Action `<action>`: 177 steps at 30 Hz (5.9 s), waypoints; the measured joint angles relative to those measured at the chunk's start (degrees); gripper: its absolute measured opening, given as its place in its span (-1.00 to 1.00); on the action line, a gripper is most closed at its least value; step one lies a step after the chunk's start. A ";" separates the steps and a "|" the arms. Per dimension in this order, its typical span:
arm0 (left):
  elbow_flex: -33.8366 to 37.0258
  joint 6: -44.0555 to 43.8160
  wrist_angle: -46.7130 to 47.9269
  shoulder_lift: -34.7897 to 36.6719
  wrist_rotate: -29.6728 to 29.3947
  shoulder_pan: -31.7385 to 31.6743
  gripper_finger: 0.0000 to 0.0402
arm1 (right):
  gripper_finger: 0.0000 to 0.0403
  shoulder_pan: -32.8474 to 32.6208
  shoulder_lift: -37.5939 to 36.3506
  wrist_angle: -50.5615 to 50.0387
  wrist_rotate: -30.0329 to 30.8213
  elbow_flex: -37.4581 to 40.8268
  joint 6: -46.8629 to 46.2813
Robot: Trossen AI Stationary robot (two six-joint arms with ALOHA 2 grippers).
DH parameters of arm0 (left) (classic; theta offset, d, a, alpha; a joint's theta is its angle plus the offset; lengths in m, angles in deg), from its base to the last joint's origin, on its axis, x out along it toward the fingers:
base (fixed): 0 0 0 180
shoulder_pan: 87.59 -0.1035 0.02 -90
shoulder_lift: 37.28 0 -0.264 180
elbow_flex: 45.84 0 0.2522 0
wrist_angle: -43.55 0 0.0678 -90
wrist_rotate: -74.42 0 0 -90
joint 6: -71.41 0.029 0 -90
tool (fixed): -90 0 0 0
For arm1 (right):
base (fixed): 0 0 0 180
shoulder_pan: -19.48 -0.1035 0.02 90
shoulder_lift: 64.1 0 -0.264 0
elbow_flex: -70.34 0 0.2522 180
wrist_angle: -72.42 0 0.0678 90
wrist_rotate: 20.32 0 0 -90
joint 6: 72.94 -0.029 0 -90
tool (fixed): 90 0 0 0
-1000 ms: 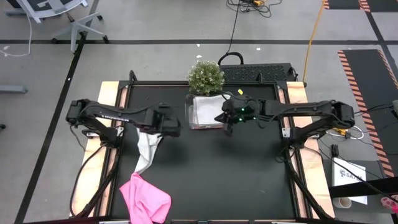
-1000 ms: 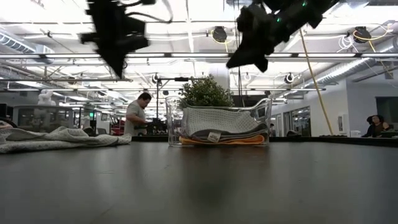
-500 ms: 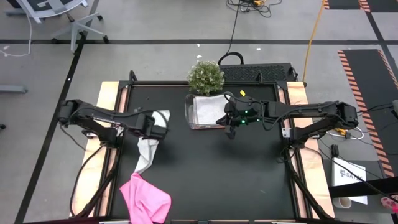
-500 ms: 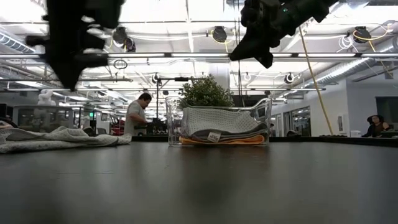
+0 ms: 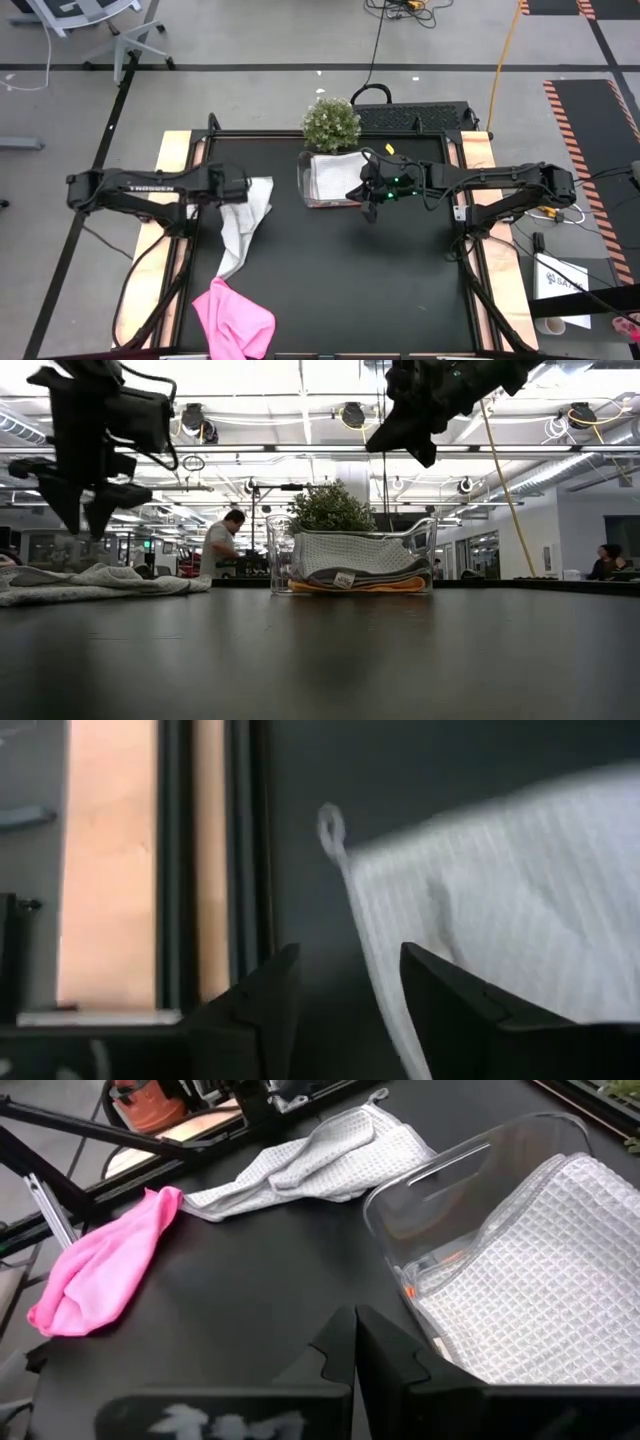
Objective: Fold microfiber towels
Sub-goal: Fold the gray microfiber towel on the table
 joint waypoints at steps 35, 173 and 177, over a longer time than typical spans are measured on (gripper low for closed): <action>17.62 39.13 -43.93 -0.61 16.95 -43.02 -0.07 | -0.99 0.33 0.00 0.61 6.32 0.02 -3.98; -18.62 39.54 -47.06 8.15 0.38 12.84 -1.00 | -0.80 -11.66 17.87 27.62 -4.63 0.04 -6.54; -18.60 39.62 -47.04 8.52 0.38 12.84 -1.00 | -0.65 -11.72 24.81 37.85 -6.17 -0.45 -8.98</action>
